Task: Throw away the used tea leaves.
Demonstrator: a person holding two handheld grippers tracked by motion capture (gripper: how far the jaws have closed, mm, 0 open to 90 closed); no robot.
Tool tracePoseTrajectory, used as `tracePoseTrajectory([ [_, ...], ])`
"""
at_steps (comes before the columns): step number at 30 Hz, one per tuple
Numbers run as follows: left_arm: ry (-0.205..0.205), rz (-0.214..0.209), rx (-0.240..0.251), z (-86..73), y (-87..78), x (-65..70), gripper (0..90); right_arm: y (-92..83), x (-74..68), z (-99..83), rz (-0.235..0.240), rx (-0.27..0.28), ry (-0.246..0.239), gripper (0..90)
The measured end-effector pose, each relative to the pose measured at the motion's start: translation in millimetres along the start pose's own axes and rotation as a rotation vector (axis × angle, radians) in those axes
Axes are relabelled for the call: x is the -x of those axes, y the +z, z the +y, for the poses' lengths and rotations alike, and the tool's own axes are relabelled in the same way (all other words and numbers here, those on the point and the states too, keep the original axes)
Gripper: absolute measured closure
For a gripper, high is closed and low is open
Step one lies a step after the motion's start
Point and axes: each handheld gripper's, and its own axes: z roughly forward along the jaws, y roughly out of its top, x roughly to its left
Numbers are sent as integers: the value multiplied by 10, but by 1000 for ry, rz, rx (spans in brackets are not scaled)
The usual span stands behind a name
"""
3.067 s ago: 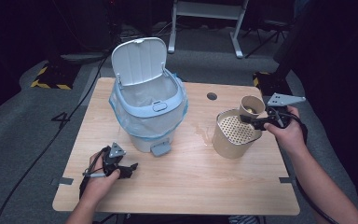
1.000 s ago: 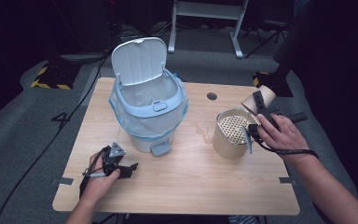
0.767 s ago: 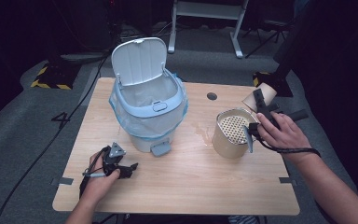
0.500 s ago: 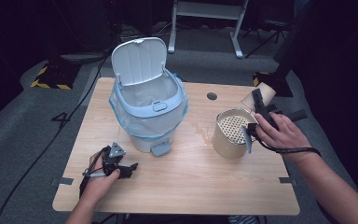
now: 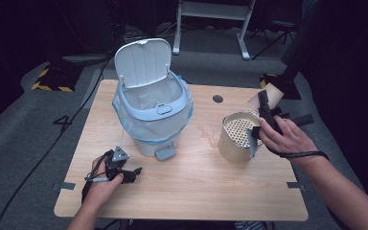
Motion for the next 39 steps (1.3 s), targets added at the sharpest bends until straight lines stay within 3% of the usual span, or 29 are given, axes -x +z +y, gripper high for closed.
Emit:
tracePoseTrajectory([
  [3,-1,-2,0,0,1,0,164,21,1,-52,0,-19,24,371],
  [4,0,1,0,0,0,0,164,9,-9,-31,4,-28,19,371],
  [6,0,0,0,0,0,0,163,-24,-52,77,3,15,-49,372],
  [9,0,0,0,0,0,1,164,-19,-17,69,-2,-10,-37,372],
  [16,0,1,0,0,0,0,164,0,-54,70,2,-3,-72,370],
  [19,0,0,0,0,0,0,163,26,-50,-19,7,-22,-38,370],
  [21,0,0,0,0,0,0,164,39,-16,-110,5,-68,5,370],
  [22,0,1,0,0,0,0,163,23,-28,-68,9,-64,-24,371],
  [24,0,1,0,1,0,0,163,-57,-83,108,-8,51,-159,373],
  [25,1,1,-1,1,0,0,163,-60,-89,114,-4,59,-140,374],
  [26,1,1,0,1,0,0,163,-47,-78,85,12,29,-108,374],
  [31,1,1,0,1,0,0,163,-31,-106,91,10,17,-124,374],
  [37,1,1,0,1,0,0,163,-23,-72,84,6,8,-95,374],
  [39,0,1,-1,1,0,0,163,0,-41,24,7,-19,-58,375],
])
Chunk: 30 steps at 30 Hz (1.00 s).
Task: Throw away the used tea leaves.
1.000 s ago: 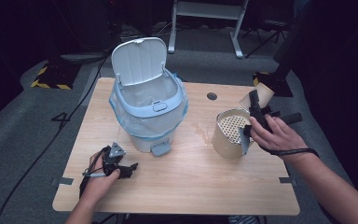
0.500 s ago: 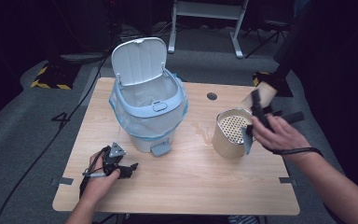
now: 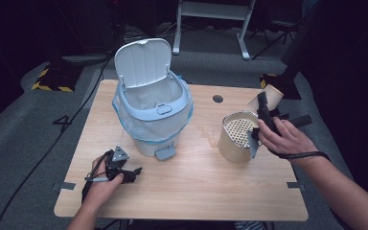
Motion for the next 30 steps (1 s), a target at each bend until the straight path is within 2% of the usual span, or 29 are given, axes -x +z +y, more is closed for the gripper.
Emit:
tracePoseTrajectory([
  [1,0,0,0,0,0,0,163,5,3,-9,4,-11,7,374],
  [3,0,0,0,0,0,0,163,-6,-16,25,-2,22,-30,375],
  [4,0,0,0,0,0,0,163,2,-7,2,-6,17,-24,375],
  [6,0,0,0,0,0,0,163,35,22,-92,-3,-23,19,376],
  [8,1,0,0,0,0,0,163,44,24,-108,-3,-32,25,376],
  [9,0,0,0,0,0,-1,163,48,12,-83,5,-37,19,376],
  [10,1,-2,-3,2,-1,-2,163,44,-13,-30,-1,2,-32,376],
  [11,0,0,0,1,0,-1,163,48,-28,-16,-6,16,-37,376],
  [12,1,-2,-3,2,-1,-3,160,80,-61,26,24,9,-63,377],
  [13,-1,-4,-5,5,5,0,160,80,-61,26,24,9,-63,377],
  [14,-6,-5,-4,8,9,4,157,86,-80,49,15,26,-85,377],
  [15,-3,-4,-5,10,9,1,155,87,-67,44,8,6,-64,377],
  [17,-3,-4,-5,10,9,2,155,80,-21,41,2,6,-61,377],
  [18,-6,-5,-5,9,10,3,155,81,-5,16,-3,-10,-31,377],
  [19,-2,-4,-5,10,9,1,155,85,0,6,5,-21,-25,377],
  [20,-3,-4,-5,10,9,1,155,87,-9,12,2,-5,-46,377],
  [21,-6,-5,-5,9,10,3,155,91,-11,-8,-6,-2,-35,377],
  [22,-3,-4,-5,10,9,1,155,102,-30,21,25,-18,-50,377],
  [23,-3,-4,-5,10,9,1,155,102,-30,21,25,-18,-50,377],
  [24,-6,-5,-5,9,10,3,155,93,-56,55,5,40,-94,377],
  [25,-3,-4,-5,9,9,2,155,102,-47,20,8,8,-52,378],
  [26,-6,-5,-5,9,10,3,155,115,-36,6,42,-22,-40,378],
  [27,-3,-4,-5,10,9,1,155,104,-50,29,28,13,-73,378],
  [30,-7,-5,-4,9,10,3,155,95,-30,20,22,4,-51,378],
])
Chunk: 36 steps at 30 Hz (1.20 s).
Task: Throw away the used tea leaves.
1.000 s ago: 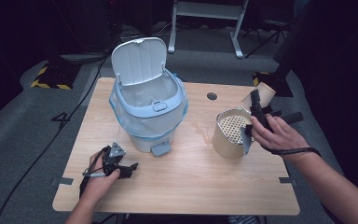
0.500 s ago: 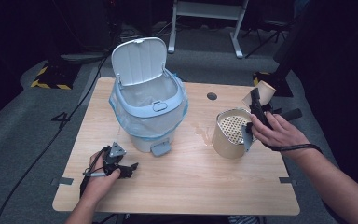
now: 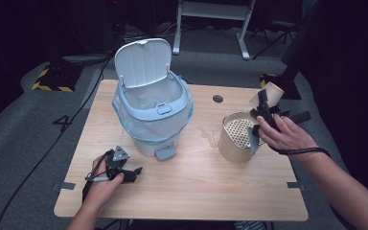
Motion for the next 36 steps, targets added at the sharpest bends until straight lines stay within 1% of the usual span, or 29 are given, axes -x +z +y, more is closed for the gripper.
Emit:
tracePoseTrajectory([
  [2,0,0,0,0,0,0,155,-13,35,-23,-17,-10,14,378],
  [5,1,0,0,0,0,0,155,-26,76,-30,-21,-1,31,376],
  [8,0,0,0,0,0,0,155,-50,116,-24,-28,12,63,373],
  [10,1,0,0,0,0,0,155,-63,133,-33,-23,29,87,368],
  [11,4,2,-1,1,-1,-2,155,-65,139,-47,-14,52,114,365],
  [12,3,1,-1,0,-1,-1,155,-69,146,-69,-2,76,156,362],
  [14,2,1,0,1,-1,-2,155,-81,156,-115,27,87,234,359],
  [16,-1,-2,0,0,-1,-1,155,-63,168,-187,81,126,353,356],
  [17,-2,-2,0,0,-1,-1,155,-29,167,-273,132,156,456,353],
  [18,-1,-2,0,0,-1,-2,155,-29,167,-273,132,156,456,353],
  [19,-1,-2,0,0,-1,-2,155,-9,160,-321,156,173,514,352],
  [20,1,-4,0,0,-1,-4,154,13,150,-371,188,192,578,350],
  [22,4,-4,1,-2,-1,-6,155,66,124,-477,261,256,723,348],
  [24,3,-4,1,-2,-1,-6,154,105,93,-585,329,301,861,346],
  [25,4,-4,0,-2,-1,-7,154,135,80,-646,359,336,936,346],
  [26,3,-5,1,-2,-1,-6,154,157,58,-703,397,363,1025,345],
  [28,3,-4,1,-2,-1,-6,154,190,4,-800,477,400,1201,345],
  [30,2,-4,2,-2,-1,-5,154,235,-57,-878,556,462,1373,344],
  [33,3,-4,1,-2,-1,-6,154,303,-158,-966,681,556,1601,341],
  [34,3,-4,1,-1,-1,-6,154,323,-194,-988,734,594,1676,339],
  [36,2,-4,1,-2,-1,-6,154,369,-270,-1012,848,675,1806,337],
])
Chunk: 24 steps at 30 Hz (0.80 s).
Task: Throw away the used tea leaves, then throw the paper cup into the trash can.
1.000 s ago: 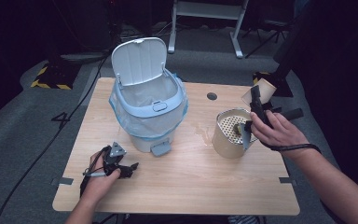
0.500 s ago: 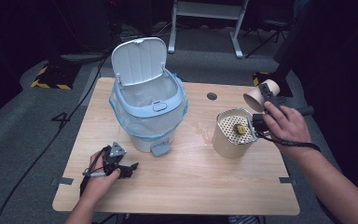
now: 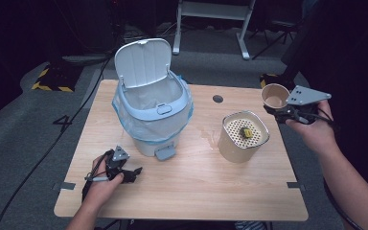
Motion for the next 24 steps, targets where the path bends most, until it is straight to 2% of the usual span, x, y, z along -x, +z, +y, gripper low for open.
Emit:
tracePoseTrajectory([
  [3,7,1,0,3,1,-6,153,11,95,-80,129,53,178,337],
  [5,7,1,0,3,1,-6,153,20,144,-111,186,85,247,336],
  [6,9,-1,-3,2,-1,-6,153,32,193,-117,237,108,279,334],
  [7,9,-1,-3,2,-1,-6,153,32,193,-117,237,108,279,334],
  [9,13,-7,-1,-1,-2,-13,152,57,233,-100,300,124,293,329],
  [10,17,-12,0,-2,-2,-19,153,70,247,-83,317,127,288,329],
  [13,23,-19,-1,-1,-3,-28,152,110,272,-11,338,132,264,326],
  [16,32,-20,-2,2,-4,-39,152,163,275,123,353,124,220,324],
  [19,32,-21,-2,0,-3,-37,152,184,279,199,362,136,211,323],
  [24,32,-21,-2,0,-3,-37,152,248,279,395,404,139,210,324],
])
